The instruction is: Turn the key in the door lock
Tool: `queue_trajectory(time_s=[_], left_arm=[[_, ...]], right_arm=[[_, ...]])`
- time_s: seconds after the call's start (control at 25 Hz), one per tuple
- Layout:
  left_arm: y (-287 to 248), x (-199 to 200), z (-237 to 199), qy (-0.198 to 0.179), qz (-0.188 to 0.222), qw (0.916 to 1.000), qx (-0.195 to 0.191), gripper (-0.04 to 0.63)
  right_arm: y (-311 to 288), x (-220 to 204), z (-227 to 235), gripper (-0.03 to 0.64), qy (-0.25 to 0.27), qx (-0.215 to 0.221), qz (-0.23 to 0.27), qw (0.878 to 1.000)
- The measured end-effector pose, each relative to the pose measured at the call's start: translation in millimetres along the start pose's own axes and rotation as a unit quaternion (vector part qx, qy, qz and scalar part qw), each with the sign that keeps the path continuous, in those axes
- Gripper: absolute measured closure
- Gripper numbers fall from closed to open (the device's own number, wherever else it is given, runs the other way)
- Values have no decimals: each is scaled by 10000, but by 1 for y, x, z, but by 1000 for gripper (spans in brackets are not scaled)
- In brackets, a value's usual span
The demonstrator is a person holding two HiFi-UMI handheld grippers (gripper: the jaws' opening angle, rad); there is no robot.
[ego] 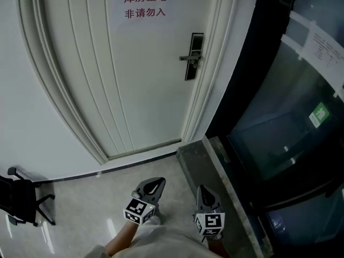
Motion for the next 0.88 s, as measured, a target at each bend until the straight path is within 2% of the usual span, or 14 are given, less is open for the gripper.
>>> queue_trajectory(time_s=[0.16,0.28,0.4,0.48,0.6,0.76,0.88], left_arm=[[-41,32,-36,-131,83,9996,-216,589],[-57,39,-63,-190,8,9995,-264,589],[-69,37,-97,-51,-141,9997,-169,589],[-77,40,-115,129,-83,9999,-79,589],[-92,39,-126,281,-113,9995,-99,589],[-126,39,-136,194,-329,9991,-163,589],[-153,48,-149,143,-428,9990,-67,589]], right_arm=[[-49,25,17,617,-71,-209,-59,9997],[-84,32,16,617,-158,-211,-159,9995],[-114,41,8,617,-132,-120,-198,9996],[-129,46,4,617,-113,-51,-231,9997],[-146,45,11,617,-169,27,-352,9992],[-182,47,35,617,-231,99,-399,9989],[-219,54,58,617,-102,111,-421,9990]])
Point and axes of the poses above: the fingertips, and each gripper's own axes: y backward along the fingers, z to its right, x out of its top, the point moved 2 cm from there along y, backward along the fingers, and after that the axes turned 13 degrees about -z, right-handed, at the moved point
